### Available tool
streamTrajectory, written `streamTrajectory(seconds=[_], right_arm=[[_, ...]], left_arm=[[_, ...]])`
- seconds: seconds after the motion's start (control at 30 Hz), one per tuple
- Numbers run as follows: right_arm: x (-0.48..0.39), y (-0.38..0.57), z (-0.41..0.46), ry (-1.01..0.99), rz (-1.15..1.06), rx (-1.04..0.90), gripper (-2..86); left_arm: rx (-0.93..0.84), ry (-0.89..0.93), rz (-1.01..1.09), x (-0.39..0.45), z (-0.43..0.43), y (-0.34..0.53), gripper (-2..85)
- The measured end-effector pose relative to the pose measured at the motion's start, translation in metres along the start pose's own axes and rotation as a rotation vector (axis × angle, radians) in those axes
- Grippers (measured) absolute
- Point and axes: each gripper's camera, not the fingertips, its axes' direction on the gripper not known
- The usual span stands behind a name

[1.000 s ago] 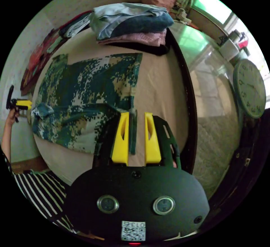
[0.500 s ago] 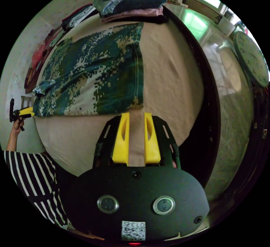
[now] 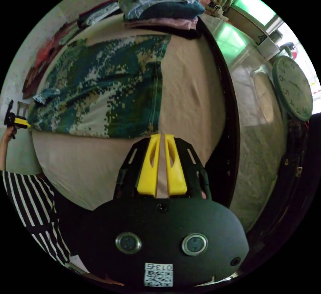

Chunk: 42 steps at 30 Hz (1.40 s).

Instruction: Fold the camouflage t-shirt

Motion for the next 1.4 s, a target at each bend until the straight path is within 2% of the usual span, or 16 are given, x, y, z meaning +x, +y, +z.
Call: streamTrajectory(seconds=[0.1,0.27,0.33,0.4,0.53,0.7,0.87,0.93,1.03,1.2,1.3,1.4], right_arm=[[-0.008,-0.016,0.012,-0.004,0.005,-0.008,7.1],[-0.020,-0.041,0.034,-0.001,-0.037,-0.089,3.4],[-0.020,-0.046,0.030,0.063,-0.078,-0.124,2.5],[-0.012,-0.046,0.031,0.058,-0.084,-0.111,2.2],[0.019,-0.048,0.032,-0.102,-0.030,-0.104,2.8],[0.023,-0.053,-0.003,-0.016,-0.013,0.000,2.6],[-0.068,-0.096,-0.002,-0.179,-0.284,0.083,2.2],[-0.140,-0.122,0.008,-0.269,-0.491,0.098,1.7],[-0.217,-0.151,0.028,-0.416,-0.682,0.053,1.1],[-0.303,-0.185,0.060,-0.484,-0.907,-0.080,0.4],[-0.315,-0.214,0.066,-0.411,-0.865,-0.057,0.1],[-0.284,-0.253,0.051,-0.347,-0.622,0.057,0.1]], left_arm=[[-0.007,0.052,-0.040,-0.009,0.016,0.001,0.1],[-0.024,-0.014,-0.020,-0.007,0.009,0.002,0.0],[-0.011,-0.030,-0.031,-0.010,0.004,0.006,0.0],[0.000,0.013,-0.057,-0.019,0.007,0.009,0.0],[0.065,0.130,-0.097,-0.037,0.005,0.024,0.5],[0.109,0.153,-0.168,-0.061,-0.016,0.065,1.9],[0.357,0.114,-0.026,-0.038,-0.061,0.033,3.9],[0.349,0.134,0.053,-0.025,-0.059,0.007,3.8],[0.274,0.078,0.123,-0.014,-0.045,-0.026,2.9],[0.260,0.090,0.093,-0.034,-0.046,-0.042,2.0],[0.237,0.058,0.036,-0.057,-0.049,-0.040,1.3],[0.244,0.090,-0.071,-0.084,-0.052,-0.028,0.5]])
